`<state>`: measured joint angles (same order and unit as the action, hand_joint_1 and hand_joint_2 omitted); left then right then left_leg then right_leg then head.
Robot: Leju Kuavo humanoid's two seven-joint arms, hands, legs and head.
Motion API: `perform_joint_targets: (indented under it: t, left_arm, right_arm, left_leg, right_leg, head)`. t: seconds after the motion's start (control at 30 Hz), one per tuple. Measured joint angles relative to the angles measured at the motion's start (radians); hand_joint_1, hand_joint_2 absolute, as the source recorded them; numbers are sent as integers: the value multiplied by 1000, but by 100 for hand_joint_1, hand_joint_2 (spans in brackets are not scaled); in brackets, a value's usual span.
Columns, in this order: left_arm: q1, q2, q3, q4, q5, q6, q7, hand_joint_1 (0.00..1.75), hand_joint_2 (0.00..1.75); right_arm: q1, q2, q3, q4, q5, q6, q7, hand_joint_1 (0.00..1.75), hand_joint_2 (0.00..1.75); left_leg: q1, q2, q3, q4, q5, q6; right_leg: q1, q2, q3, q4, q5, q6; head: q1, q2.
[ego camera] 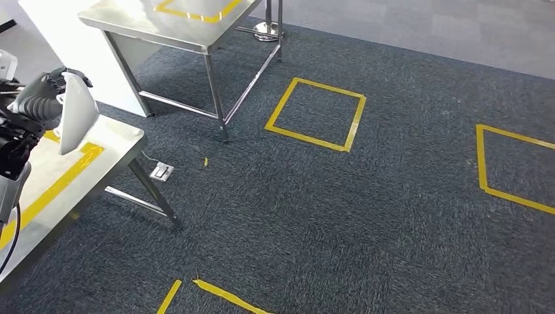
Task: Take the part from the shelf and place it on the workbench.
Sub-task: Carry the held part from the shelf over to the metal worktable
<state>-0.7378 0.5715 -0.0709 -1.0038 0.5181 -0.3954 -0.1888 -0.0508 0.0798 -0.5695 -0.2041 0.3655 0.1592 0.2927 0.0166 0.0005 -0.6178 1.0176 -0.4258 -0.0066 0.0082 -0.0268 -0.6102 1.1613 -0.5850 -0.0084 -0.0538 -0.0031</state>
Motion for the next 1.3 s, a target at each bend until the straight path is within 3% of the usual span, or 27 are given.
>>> perform_joint_targets:
  t: [0.07, 0.1, 0.13, 0.17, 0.23, 0.3, 0.37, 0.4, 0.43, 0.5, 0.53, 0.6, 0.63, 0.7, 0.77, 0.8, 0.87, 0.9, 0.93, 0.97, 1.03, 1.1, 1.13, 1.17, 1.2, 1.27, 1.3]
  left_arm:
    - [-2, -9, -4, -1, -3, -1, 2, 175, 175]
    - [-2, -13, -6, -1, -4, -1, 2, 175, 175]
    - [-2, -15, -8, -1, -4, -2, 3, 175, 175]
    - [-2, -16, -9, -1, -3, -2, 3, 175, 175]
    - [-6, -19, -10, -1, -3, -2, 3, 175, 175]
    - [-11, -23, -11, 0, -3, -2, 2, 175, 175]
    - [-13, -25, -13, 1, -3, -2, 2, 175, 175]
    - [-13, -25, -13, 2, -3, -2, 2, 175, 175]
    - [-14, -24, -13, 2, -3, -2, 2, 175, 175]
    - [-17, -25, -14, 4, -3, -1, 2, 175, 175]
    - [-18, -26, -14, 5, -3, -1, 2, 175, 175]
    - [-14, -31, -16, 8, -3, 0, 2, 175, 175]
    - [-13, -32, -16, 9, -4, 0, 2, 175, 175]
    - [-15, -33, -16, 10, -9, 1, 3, 175, 175]
    - [-21, -33, -16, 9, -15, 1, 3, 175, 175]
    - [-23, -32, -16, 8, -18, 1, 3, 175, 175]
    - [-25, -28, -16, 7, -21, 1, 3, 175, 175]
    - [-24, -25, -16, 6, -20, 1, 2, 175, 175]
    - [-21, -19, -16, 3, -17, 2, 2, 175, 175]
    - [-15, -13, -15, -4, -12, 4, 2, 175, 175]
    - [12, 1, -11, -28, 7, 5, 2, 175, 175]
    - [56, 27, -2, -55, 31, 0, 2, 175, 175]
    - [79, 43, 6, -66, 42, -3, 3, 175, 175]
    - [98, 59, 16, -76, 52, -5, 4, 175, 175]
    - [113, 73, 25, -85, 59, -8, 4, 175, 175]
    - [132, 92, 42, -103, 67, -11, 6, 175, 175]
    - [140, 99, 49, -113, 69, -11, 7, 175, 175]
  right_arm:
    - [3, 1, 0, 0, 0, 0, 0, 0, 175]
    - [5, 1, 0, 0, 0, 0, 0, 0, 175]
    - [6, 1, 0, 0, -1, 0, 0, 0, 175]
    - [6, 1, 0, 0, -1, 0, 0, 0, 175]
    - [6, 1, 0, 0, -2, 0, 0, 0, 175]
    - [6, 2, -1, 0, -2, 0, 0, 0, 175]
    - [6, 2, -3, 0, -3, 0, 2, 0, 175]
    - [4, 2, -4, 0, -3, 0, 3, 0, 175]
    - [4, 2, -5, 0, -3, 0, 3, 0, 175]
    - [5, 2, -6, 0, -3, 0, 3, 0, 175]
    - [8, 2, -7, 0, -3, 0, 3, 0, 175]
    - [11, 2, -8, 0, -2, 0, 3, 0, 175]
    - [12, 2, -8, 0, -1, 0, 3, 0, 175]
    - [11, 3, -8, 0, 0, 0, 3, 0, 175]
    - [10, 3, -8, 0, 0, 0, 3, 0, 175]
    - [10, 3, -8, 0, 1, 0, 3, 0, 175]
    - [9, 3, -8, 0, 2, 0, 4, 0, 175]
    - [7, 2, -8, 0, 4, 0, 4, 0, 175]
    - [6, 2, -8, 0, 7, 0, 4, 0, 175]
    - [5, 3, -8, 0, 14, 2, 3, 0, 175]
    - [7, 3, -7, 0, 29, 8, 1, 0, 175]
    - [12, 3, -7, 0, 40, 11, 1, 0, 175]
    - [14, 3, -7, 0, 43, 11, 2, 0, 175]
    - [15, 3, -7, 0, 45, 11, 3, 0, 175]
    - [15, 3, -7, 0, 47, 11, 4, 0, 175]
    - [14, 3, -7, 0, 47, 11, 3, 0, 175]
    - [13, 3, -7, 0, 47, 11, 1, 0, 175]
  left_leg:
    - [0, -26, -2, 1, 0, 3]
    - [-1, -40, -2, 3, 0, 3]
    - [0, -54, -3, 4, 0, 2]
    - [0, -67, -3, 6, 0, 1]
    - [1, -92, -5, 10, 0, -5]
    - [2, -115, -10, 10, 4, -18]
    - [4, -136, -16, 2, 11, -33]
    - [5, -130, -20, 3, 11, -38]
    - [4, -107, -29, 17, 1, -42]
    - [0, -41, -68, 105, -51, -44]
    - [-1, -20, -96, 171, -85, -46]
    - [0, -10, -133, 266, -120, -49]
    - [-1, -7, -129, 267, -113, -49]
    - [-3, 13, -64, 161, -60, -44]
    - [-13, 53, 4, 41, -25, -31]
    - [-18, 63, 18, 13, -21, -23]
    - [-20, 47, 17, 4, -19, -11]
    - [-17, 35, 17, 2, -16, -7]
    - [-13, 23, 17, -1, -13, -2]
    - [-9, 12, 17, -4, -10, 3]
    - [-5, -8, 16, -5, -7, 8]
    - [-4, -32, 12, -3, -6, 8]
    - [-2, -44, 11, -1, -6, 6]
    - [0, -57, 10, 2, -6, 3]
    - [3, -71, 9, 5, -7, -1]
    - [8, -99, 3, 11, -7, -14]
    - [10, -113, -1, 12, -5, -23]
  right_leg:
    - [-2, 24, -69, 131, -47, 1]
    - [-3, 27, -89, 160, -47, 0]
    - [-4, 29, -89, 148, -26, -2]
    - [-6, 35, -70, 97, 10, -4]
    - [-10, 70, -9, -43, 76, -6]
    - [-9, 91, 21, -113, 97, -7]
    - [-6, 72, 23, -119, 100, -16]
    - [-6, 60, 25, -123, 103, -23]
    - [-6, 49, 27, -128, 107, -31]
    - [-5, 26, 28, -134, 113, -42]
    - [-3, 14, 27, -135, 113, -45]
    - [0, -11, 26, -134, 111, -48]
    - [1, -24, 26, -133, 110, -49]
    - [3, -50, 28, -130, 106, -49]
    - [8, -74, 30, -126, 100, -43]
    - [11, -84, 31, -125, 98, -39]
    - [13, -106, 33, -125, 95, -32]
    - [12, -103, 34, -123, 93, -26]
    - [10, -84, 30, -112, 84, -20]
    - [7, -53, 18, -84, 66, -13]
    - [-1, 8, -36, 32, 6, -4]
    - [-6, 23, -94, 148, -33, 0]
    - [-9, 24, -101, 160, -26, 0]
    - [-12, 27, -88, 132, -2, 1]
    - [-15, 37, -56, 67, 34, 2]
    - [-23, 83, 8, -61, 79, 5]
    - [-23, 98, 25, -97, 85, 4]
  head:
    - [1, 0]
    - [2, 0]
    - [2, 0]
    - [2, 0]
    - [2, 0]
    - [2, 0]
    - [2, 0]
    - [1, 0]
    - [0, 0]
    - [-5, 0]
    - [-7, 0]
    - [-7, 0]
    - [-7, 0]
    - [-7, 0]
    - [-6, 0]
    - [-6, 0]
    - [-5, 0]
    - [-5, 0]
    - [-5, 0]
    - [-4, 0]
    - [-1, 0]
    - [1, 0]
    - [1, 0]
    - [1, 0]
    - [1, 0]
    - [1, 0]
    - [2, 0]
